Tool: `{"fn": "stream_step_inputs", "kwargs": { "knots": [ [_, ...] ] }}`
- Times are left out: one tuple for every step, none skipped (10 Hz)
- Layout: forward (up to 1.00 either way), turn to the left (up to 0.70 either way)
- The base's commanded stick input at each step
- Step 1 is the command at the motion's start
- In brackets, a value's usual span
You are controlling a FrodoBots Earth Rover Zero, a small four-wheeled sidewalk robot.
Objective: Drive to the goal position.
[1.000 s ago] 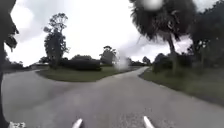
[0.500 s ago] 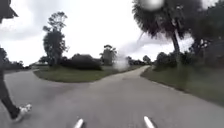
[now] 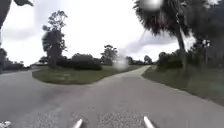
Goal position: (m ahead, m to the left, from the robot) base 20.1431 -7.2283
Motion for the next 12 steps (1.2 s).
{"fn": "stream_step_inputs", "kwargs": {
  "knots": [
    [0.70,0.00],
    [0.70,-0.06],
    [0.70,-0.24],
    [0.70,-0.32],
    [0.70,-0.34],
    [0.70,-0.24],
    [0.70,-0.05],
    [0.70,0.00],
    [0.70,0.00],
    [0.70,0.00],
    [0.70,0.00],
    [0.70,0.00]
  ]
}}
